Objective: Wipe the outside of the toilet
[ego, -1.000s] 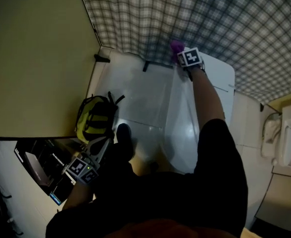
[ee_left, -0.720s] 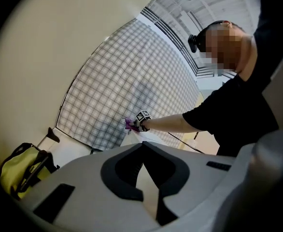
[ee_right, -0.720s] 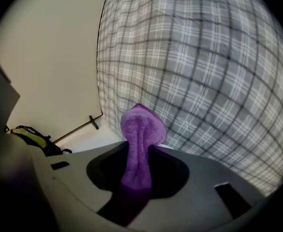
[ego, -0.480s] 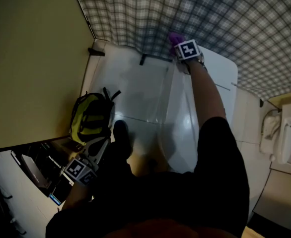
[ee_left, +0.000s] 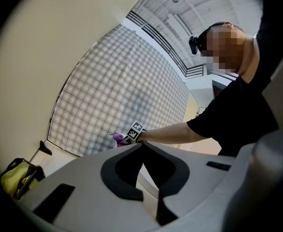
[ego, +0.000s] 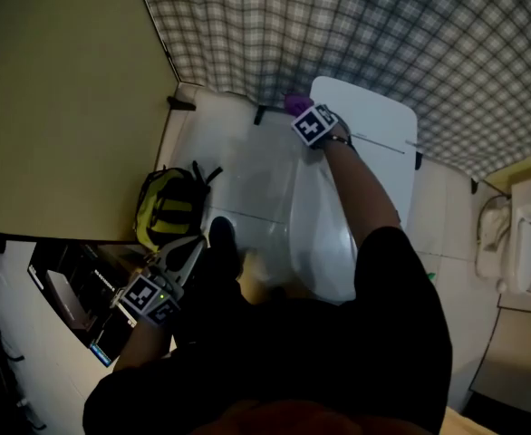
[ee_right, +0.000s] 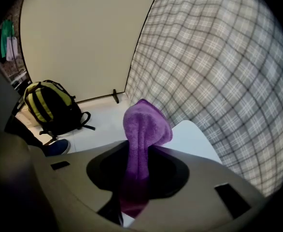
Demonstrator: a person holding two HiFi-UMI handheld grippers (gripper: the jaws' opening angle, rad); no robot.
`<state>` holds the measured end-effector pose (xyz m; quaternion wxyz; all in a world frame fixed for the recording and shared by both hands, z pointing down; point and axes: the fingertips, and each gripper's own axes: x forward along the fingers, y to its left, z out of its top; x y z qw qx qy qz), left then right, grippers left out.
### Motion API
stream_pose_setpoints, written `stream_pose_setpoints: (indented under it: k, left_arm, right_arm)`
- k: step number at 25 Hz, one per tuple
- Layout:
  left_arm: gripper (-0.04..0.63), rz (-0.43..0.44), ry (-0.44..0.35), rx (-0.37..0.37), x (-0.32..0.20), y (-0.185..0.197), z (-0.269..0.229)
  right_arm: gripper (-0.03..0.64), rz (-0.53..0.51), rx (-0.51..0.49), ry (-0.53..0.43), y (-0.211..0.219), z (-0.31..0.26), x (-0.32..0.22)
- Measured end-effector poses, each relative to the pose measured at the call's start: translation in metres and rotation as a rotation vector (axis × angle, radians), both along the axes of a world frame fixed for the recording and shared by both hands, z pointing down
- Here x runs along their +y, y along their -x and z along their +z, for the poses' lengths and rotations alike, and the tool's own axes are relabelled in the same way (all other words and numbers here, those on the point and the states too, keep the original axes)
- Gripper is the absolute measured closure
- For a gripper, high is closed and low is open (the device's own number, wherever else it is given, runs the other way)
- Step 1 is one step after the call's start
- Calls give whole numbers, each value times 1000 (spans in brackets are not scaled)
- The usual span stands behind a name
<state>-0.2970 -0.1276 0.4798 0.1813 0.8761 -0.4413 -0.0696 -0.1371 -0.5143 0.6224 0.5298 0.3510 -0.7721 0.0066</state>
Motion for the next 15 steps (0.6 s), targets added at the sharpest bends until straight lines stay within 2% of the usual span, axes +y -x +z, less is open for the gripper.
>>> stream_pose_setpoints:
  k: [10, 15]
  left_arm:
    - [603, 60, -134, -19, 47, -48, -57]
    - [603, 98, -194, -15, 75, -74, -78]
  right_arm:
    - [503, -136, -4, 49, 2, 12, 160]
    - [503, -254, 37, 80, 5, 21, 258]
